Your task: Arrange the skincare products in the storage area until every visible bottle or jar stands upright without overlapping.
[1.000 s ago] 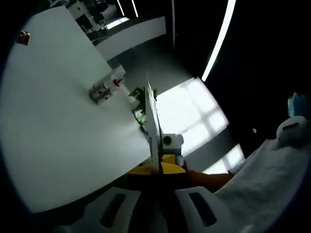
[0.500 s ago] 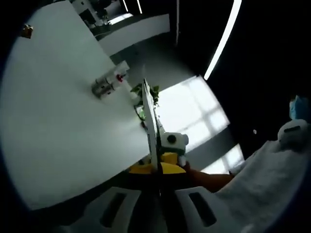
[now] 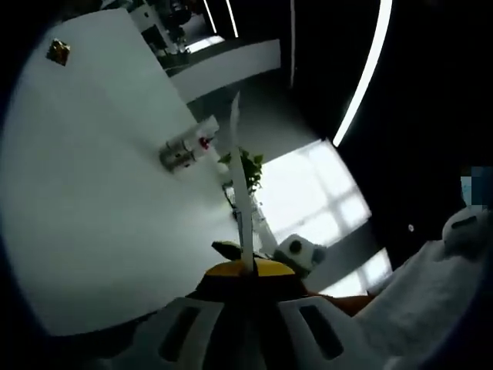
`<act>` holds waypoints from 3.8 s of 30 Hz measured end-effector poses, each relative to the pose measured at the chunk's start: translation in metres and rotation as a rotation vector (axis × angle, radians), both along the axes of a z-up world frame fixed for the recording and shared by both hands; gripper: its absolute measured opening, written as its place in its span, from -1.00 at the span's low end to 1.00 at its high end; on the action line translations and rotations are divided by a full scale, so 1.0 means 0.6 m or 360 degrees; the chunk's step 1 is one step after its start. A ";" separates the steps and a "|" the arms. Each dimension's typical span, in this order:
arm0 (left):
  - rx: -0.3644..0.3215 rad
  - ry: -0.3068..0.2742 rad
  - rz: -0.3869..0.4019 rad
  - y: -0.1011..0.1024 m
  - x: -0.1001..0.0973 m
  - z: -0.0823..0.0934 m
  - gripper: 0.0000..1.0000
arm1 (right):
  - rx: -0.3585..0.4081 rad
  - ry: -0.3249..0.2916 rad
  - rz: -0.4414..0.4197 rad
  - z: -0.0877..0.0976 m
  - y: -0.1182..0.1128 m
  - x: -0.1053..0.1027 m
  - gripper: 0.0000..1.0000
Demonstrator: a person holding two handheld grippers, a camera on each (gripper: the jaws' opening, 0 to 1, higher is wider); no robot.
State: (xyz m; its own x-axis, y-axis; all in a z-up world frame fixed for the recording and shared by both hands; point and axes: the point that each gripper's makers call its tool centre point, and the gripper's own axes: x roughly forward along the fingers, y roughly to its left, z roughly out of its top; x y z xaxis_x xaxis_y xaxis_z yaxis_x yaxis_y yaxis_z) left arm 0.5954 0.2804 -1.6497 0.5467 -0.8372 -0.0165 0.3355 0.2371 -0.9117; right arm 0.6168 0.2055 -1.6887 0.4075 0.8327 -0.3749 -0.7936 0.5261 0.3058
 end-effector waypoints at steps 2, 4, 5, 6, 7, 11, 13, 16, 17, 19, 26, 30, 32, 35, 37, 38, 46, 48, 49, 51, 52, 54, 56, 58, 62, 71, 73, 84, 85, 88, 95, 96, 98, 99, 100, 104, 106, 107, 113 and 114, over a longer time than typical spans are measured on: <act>0.0013 0.0003 0.0012 0.007 0.006 0.001 -1.00 | -0.0038 -0.0063 -0.0046 -0.002 -0.003 0.009 0.46; -0.0040 0.0027 0.0030 0.021 0.018 0.015 -1.00 | -0.0204 -0.0162 -0.0060 -0.027 -0.014 0.012 0.36; -0.0033 0.0016 0.0034 0.026 0.020 0.019 -1.00 | -0.0246 -0.0174 -0.0068 -0.033 -0.015 0.012 0.35; -0.0019 -0.0014 0.0046 0.032 0.026 0.026 -1.00 | -0.0254 -0.0200 -0.0064 -0.031 -0.012 0.013 0.35; -0.0013 -0.0020 0.0049 0.035 0.030 0.029 -1.00 | -0.0222 -0.0247 -0.0078 -0.023 -0.007 0.017 0.36; 0.0027 -0.0024 0.0040 0.042 0.047 0.035 -1.00 | -0.0329 -0.0281 -0.0016 -0.041 -0.001 0.010 0.33; 0.0038 -0.0026 0.0026 0.040 0.054 0.040 -1.00 | -0.0333 -0.0297 0.0023 -0.042 0.005 0.002 0.31; 0.0055 -0.0035 0.0020 0.042 0.067 0.041 -1.00 | -0.0398 -0.0359 0.0075 -0.048 0.008 -0.006 0.25; 0.0051 -0.0035 0.0015 0.040 0.070 0.044 -1.00 | -0.0409 -0.0365 0.0089 -0.050 0.010 -0.009 0.26; 0.0060 -0.0043 0.0008 0.037 0.076 0.047 -1.00 | -0.0427 -0.0380 0.0119 -0.053 0.013 -0.013 0.26; 0.0106 -0.0042 -0.0041 0.028 0.099 0.052 -1.00 | -0.0460 -0.0373 0.0130 -0.060 0.012 -0.012 0.24; 0.0132 -0.0046 -0.0071 0.027 0.115 0.051 -1.00 | -0.0470 -0.0376 0.0124 -0.061 0.010 -0.011 0.21; 0.0142 -0.0041 -0.0082 0.025 0.125 0.050 -1.00 | -0.0475 -0.0380 0.0125 -0.061 0.010 -0.011 0.20; 0.0155 -0.0036 -0.0094 0.021 0.137 0.049 -1.00 | -0.0480 -0.0386 0.0122 -0.061 0.009 -0.011 0.19; 0.0164 -0.0031 -0.0101 0.017 0.147 0.047 -1.00 | -0.0482 -0.0380 0.0123 -0.062 0.009 -0.011 0.18; 0.0169 -0.0030 -0.0106 0.015 0.155 0.046 -1.00 | -0.0484 -0.0377 0.0125 -0.063 0.009 -0.011 0.18; 0.0191 -0.0015 -0.0108 0.008 0.200 0.037 -1.00 | -0.0500 -0.0369 0.0126 -0.067 0.008 -0.010 0.17; 0.0191 -0.0014 -0.0108 0.007 0.208 0.035 -1.00 | -0.0499 -0.0364 0.0124 -0.067 0.008 -0.010 0.16; 0.0189 -0.0014 -0.0105 0.006 0.215 0.033 -1.00 | -0.0500 -0.0367 0.0121 -0.067 0.007 -0.009 0.16; 0.0181 -0.0008 -0.0103 0.003 0.225 0.030 -1.00 | -0.0501 -0.0363 0.0117 -0.068 0.006 -0.008 0.16; 0.0182 -0.0006 -0.0103 0.003 0.230 0.028 -1.00 | -0.0504 -0.0357 0.0119 -0.070 0.006 -0.008 0.17; 0.0184 0.0006 -0.0109 0.001 0.240 0.023 -1.00 | -0.0507 -0.0357 0.0121 -0.070 0.007 -0.009 0.17; 0.0186 0.0010 -0.0116 -0.001 0.249 0.020 -1.00 | -0.0505 -0.0357 0.0123 -0.070 0.007 -0.009 0.16; 0.0188 0.0015 -0.0122 -0.003 0.258 0.017 -1.00 | -0.0505 -0.0353 0.0119 -0.071 0.007 -0.009 0.16; 0.0186 0.0023 -0.0134 -0.008 0.280 0.012 -1.00 | -0.0505 -0.0345 0.0112 -0.071 0.006 -0.007 0.15; 0.0177 0.0052 -0.0148 -0.015 0.322 -0.004 -1.00 | -0.0504 -0.0339 0.0092 -0.070 0.003 -0.003 0.12; 0.0182 0.0056 -0.0152 -0.016 0.327 -0.008 -1.00 | -0.0509 -0.0336 0.0092 -0.071 0.003 -0.003 0.12; 0.0146 0.0097 -0.0139 -0.021 0.361 -0.029 -1.00 | -0.0519 -0.0315 0.0095 -0.075 0.002 -0.004 0.11; 0.0144 0.0103 -0.0136 -0.021 0.364 -0.032 -1.00 | -0.0518 -0.0314 0.0094 -0.075 0.002 -0.004 0.11; 0.0135 0.0117 -0.0130 -0.023 0.371 -0.037 -1.00 | -0.0517 -0.0311 0.0093 -0.075 0.002 -0.004 0.10; 0.0170 0.0171 -0.0129 -0.033 0.394 -0.065 -1.00 | -0.0532 -0.0305 0.0085 -0.078 -0.001 -0.002 0.06; 0.0174 0.0176 -0.0129 -0.035 0.397 -0.068 -1.00 | -0.0533 -0.0304 0.0084 -0.078 -0.001 -0.002 0.06; 0.0183 0.0185 -0.0137 -0.038 0.404 -0.076 -1.00 | -0.0539 -0.0303 0.0085 -0.078 -0.002 -0.002 0.05; 0.0189 0.0190 -0.0140 -0.039 0.406 -0.079 -1.00 | -0.0537 -0.0305 0.0085 -0.078 -0.002 -0.002 0.05; 0.0191 0.0193 -0.0143 -0.041 0.409 -0.081 -1.00 | -0.0537 -0.0306 0.0084 -0.078 -0.002 -0.001 0.05; 0.0207 0.0214 -0.0162 -0.052 0.415 -0.092 -1.00 | -0.0549 -0.0303 0.0082 -0.080 -0.003 -0.001 0.03; 0.0216 0.0222 -0.0162 -0.058 0.418 -0.100 -1.00 | -0.0555 -0.0303 0.0087 -0.082 -0.003 -0.002 0.03; 0.0224 0.0232 -0.0162 -0.060 0.418 -0.105 -1.00 | -0.0558 -0.0302 0.0089 -0.082 -0.003 -0.002 0.03; 0.0288 0.0284 -0.0169 -0.078 0.423 -0.133 -1.00 | -0.0569 -0.0291 0.0092 -0.085 -0.004 -0.002 0.00; 0.0302 0.0302 -0.0160 -0.079 0.426 -0.139 -1.00 | -0.0570 -0.0288 0.0094 -0.086 -0.004 -0.002 -0.01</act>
